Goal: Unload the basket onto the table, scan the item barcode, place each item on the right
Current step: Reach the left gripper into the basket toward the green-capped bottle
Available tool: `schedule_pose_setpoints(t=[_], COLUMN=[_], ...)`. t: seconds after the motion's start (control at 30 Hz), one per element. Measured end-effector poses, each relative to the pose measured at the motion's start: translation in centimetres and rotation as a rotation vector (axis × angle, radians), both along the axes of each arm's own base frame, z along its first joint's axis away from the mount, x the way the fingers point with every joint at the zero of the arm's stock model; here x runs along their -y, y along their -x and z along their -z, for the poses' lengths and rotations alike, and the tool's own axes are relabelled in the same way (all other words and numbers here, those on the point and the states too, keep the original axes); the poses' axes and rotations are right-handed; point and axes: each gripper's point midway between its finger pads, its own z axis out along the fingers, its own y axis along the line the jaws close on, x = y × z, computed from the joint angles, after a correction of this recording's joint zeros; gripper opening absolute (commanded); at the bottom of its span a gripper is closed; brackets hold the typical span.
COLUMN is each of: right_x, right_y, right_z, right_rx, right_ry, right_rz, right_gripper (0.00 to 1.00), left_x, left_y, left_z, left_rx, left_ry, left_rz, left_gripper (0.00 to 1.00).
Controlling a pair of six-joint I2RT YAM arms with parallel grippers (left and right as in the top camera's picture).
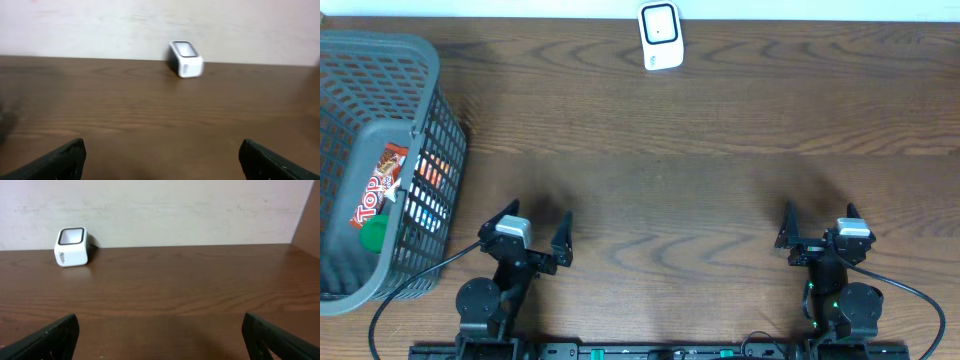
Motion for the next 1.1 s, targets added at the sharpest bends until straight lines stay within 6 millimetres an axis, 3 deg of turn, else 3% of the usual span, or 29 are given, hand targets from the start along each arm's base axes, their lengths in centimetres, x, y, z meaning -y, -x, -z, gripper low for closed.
schedule_pose_setpoints(t=[0.13, 0.23, 0.5, 0.63, 0.73, 0.93, 1.0, 1.1], right_x=[0.0, 0.0, 0.0, 0.0, 0.0, 0.0, 0.0, 0.0], right_y=[0.0, 0.0, 0.0, 0.0, 0.0, 0.0, 0.0, 0.0], right_z=[0.0, 0.0, 0.0, 0.0, 0.0, 0.0, 0.0, 0.0], right_rx=[0.0, 0.0, -0.001, 0.0, -0.001, 0.0, -0.001, -0.001], right_ry=[0.0, 0.0, 0.0, 0.0, 0.0, 0.0, 0.0, 0.0], right_rz=[0.0, 0.0, 0.0, 0.0, 0.0, 0.0, 0.0, 0.0], right_gripper=[0.99, 0.99, 0.99, 0.99, 0.99, 0.99, 0.99, 0.99], left_x=[0.9, 1.1, 1.5, 1.8, 2.0, 1.7, 0.5, -2.9], left_y=[0.3, 0.4, -2.1, -3.0, -4.1, -6.7, -7.6, -8.9], left_z=[-0.3, -1.9, -12.1, -15.3, -15.8, -13.4, -14.2, -18.4], left_rx=[-0.016, -0.04, -0.283, -0.503, -0.587, -0.7, -0.697, -0.608], left_ry=[-0.012, -0.017, -0.021, -0.015, -0.012, 0.019, 0.061, 0.143], left_rz=[0.057, 0.072, 0.087, 0.104, 0.111, 0.083, 0.02, -0.124], left_gripper=[0.98, 0.98, 0.98, 0.98, 0.98, 0.98, 0.98, 0.98])
